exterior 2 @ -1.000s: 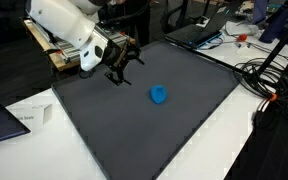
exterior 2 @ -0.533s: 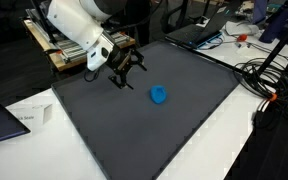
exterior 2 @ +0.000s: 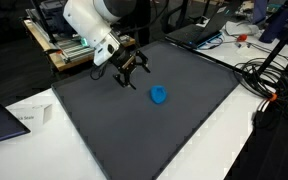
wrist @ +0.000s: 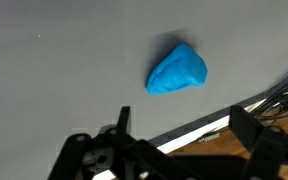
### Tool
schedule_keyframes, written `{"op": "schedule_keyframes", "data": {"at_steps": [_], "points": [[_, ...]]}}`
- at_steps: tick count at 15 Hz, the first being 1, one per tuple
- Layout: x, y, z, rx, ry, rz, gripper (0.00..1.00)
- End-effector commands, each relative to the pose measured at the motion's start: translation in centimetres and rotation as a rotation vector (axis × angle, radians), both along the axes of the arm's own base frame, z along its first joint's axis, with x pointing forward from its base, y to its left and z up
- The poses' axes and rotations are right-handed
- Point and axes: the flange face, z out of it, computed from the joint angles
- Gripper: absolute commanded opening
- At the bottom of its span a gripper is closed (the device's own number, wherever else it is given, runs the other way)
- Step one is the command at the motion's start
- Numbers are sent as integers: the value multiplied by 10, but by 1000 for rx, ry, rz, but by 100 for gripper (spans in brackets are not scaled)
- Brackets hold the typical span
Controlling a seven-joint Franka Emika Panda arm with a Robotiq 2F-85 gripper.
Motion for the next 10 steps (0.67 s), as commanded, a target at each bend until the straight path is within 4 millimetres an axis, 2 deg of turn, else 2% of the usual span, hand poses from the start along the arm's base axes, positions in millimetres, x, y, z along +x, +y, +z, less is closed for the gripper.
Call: {"op": "schedule_keyframes", "data": {"at_steps": [1, 10], "points": [[-8, 23, 5, -50, -23, -33, 100], [-2, 85, 8, -203, 0, -80, 100]]}}
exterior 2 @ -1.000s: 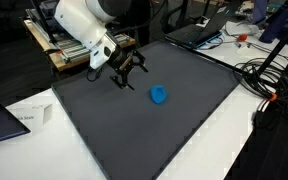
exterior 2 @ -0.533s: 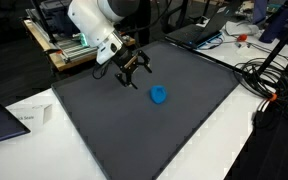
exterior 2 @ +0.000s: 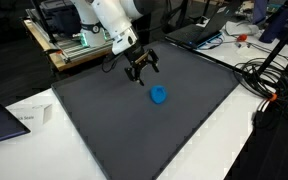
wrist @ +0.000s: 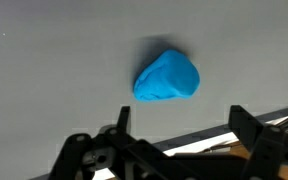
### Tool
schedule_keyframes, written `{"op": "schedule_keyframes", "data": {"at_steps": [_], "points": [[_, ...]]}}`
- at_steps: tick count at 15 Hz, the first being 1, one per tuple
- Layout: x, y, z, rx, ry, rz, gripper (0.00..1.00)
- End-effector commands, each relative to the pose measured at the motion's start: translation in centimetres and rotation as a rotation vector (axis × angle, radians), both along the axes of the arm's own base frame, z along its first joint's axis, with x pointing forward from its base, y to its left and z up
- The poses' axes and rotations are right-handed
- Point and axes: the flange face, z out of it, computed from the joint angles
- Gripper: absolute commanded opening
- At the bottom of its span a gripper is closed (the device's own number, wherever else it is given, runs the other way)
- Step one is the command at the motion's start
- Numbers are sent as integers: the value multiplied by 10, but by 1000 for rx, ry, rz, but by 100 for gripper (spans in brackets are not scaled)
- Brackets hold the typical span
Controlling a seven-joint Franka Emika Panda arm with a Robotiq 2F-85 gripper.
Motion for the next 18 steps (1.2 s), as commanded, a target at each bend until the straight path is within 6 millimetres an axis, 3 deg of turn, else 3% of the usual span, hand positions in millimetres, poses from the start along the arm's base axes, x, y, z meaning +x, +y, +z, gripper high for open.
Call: {"op": "schedule_keyframes", "data": {"at_steps": [1, 7, 11, 18], "points": [[-5, 22, 7, -49, 9, -42, 100], [0, 52, 1, -121, 54, -88, 100], [11, 59, -3, -156, 118, -90, 100], [51, 62, 31, -225, 251, -71, 100]]}}
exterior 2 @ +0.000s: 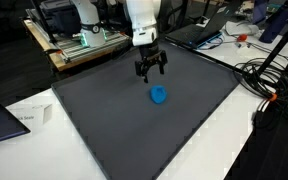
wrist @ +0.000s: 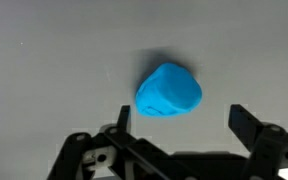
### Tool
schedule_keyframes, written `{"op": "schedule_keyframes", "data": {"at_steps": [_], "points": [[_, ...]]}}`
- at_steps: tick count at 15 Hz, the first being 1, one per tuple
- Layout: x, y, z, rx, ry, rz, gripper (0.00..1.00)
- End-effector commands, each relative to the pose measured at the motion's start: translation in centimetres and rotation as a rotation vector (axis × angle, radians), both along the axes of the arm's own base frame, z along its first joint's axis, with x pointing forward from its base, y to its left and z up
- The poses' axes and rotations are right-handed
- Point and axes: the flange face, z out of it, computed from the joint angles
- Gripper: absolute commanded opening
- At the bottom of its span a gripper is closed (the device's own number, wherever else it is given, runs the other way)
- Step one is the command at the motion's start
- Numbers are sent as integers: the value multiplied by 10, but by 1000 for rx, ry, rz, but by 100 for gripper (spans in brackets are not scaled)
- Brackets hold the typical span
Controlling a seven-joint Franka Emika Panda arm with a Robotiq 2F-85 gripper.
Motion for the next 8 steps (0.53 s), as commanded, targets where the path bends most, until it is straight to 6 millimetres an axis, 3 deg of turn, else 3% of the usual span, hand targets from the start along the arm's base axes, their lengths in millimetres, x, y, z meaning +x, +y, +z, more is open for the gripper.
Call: {"op": "schedule_keyframes", "data": {"at_steps": [1, 8], "points": [[26, 7, 25, -9, 86, 9, 100], [76, 18, 51, -37, 288, -8, 100]]}}
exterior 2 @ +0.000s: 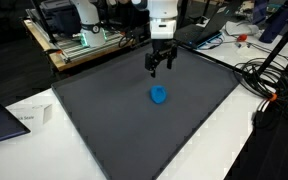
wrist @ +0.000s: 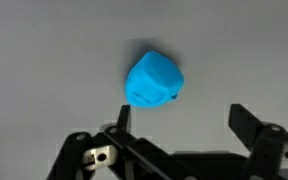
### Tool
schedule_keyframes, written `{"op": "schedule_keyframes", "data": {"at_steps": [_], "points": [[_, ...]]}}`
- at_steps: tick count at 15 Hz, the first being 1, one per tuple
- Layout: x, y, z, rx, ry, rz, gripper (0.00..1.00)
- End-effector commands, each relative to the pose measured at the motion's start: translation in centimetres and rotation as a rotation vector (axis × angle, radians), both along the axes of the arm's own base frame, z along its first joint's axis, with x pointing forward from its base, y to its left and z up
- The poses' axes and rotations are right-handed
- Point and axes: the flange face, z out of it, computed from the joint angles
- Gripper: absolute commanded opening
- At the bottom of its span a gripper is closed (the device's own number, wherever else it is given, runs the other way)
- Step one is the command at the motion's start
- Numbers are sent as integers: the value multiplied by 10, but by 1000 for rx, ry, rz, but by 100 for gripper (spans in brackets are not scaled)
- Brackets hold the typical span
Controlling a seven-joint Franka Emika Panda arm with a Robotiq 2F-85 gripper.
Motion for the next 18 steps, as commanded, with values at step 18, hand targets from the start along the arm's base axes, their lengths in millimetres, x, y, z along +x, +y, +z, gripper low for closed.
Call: {"op": "schedule_keyframes", "data": {"at_steps": [18], "points": [[109, -6, -8, -26, 373, -19, 100]]}}
